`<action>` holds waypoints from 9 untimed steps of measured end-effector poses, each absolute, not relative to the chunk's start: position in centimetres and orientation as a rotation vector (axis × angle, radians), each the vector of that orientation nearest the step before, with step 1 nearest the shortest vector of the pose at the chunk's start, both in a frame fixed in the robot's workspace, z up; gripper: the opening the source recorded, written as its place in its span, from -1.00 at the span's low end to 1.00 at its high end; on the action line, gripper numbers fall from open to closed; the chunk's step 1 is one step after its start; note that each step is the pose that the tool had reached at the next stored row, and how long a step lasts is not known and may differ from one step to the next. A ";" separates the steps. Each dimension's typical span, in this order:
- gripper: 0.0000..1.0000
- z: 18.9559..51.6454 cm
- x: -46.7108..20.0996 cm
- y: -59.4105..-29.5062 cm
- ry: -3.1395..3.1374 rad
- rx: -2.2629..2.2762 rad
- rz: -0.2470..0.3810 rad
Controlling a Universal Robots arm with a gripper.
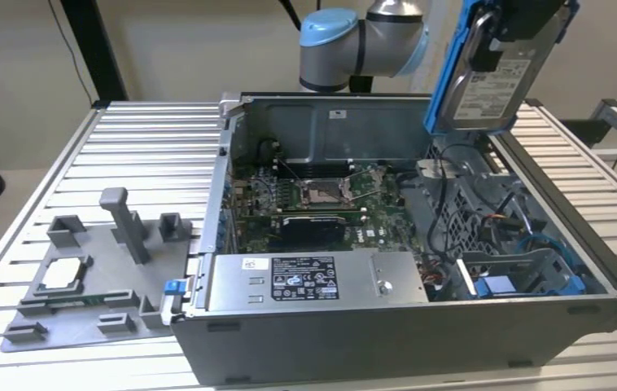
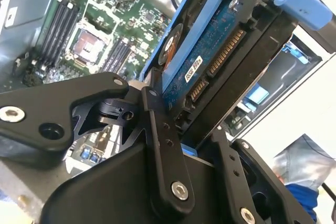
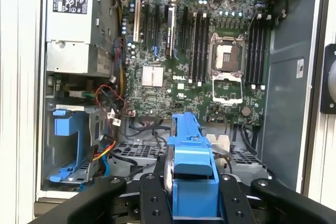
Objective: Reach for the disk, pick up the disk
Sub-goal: 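Pick up the disk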
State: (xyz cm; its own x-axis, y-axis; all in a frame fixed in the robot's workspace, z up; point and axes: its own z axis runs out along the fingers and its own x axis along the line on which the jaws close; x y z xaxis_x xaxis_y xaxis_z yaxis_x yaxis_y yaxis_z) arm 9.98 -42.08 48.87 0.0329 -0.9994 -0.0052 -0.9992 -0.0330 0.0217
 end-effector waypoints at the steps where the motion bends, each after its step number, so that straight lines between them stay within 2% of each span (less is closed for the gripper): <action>1: -1.00 48.9 10.0 -42.2 -2.176 2.249 -0.030; 9: -1.00 48.9 10.0 -43.0 -2.176 2.249 -0.030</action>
State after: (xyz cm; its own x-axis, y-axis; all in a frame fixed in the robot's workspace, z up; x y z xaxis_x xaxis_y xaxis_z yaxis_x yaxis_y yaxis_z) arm 9.98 -43.01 48.86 0.0329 -0.9994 -0.0054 -0.9992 -0.0330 0.0217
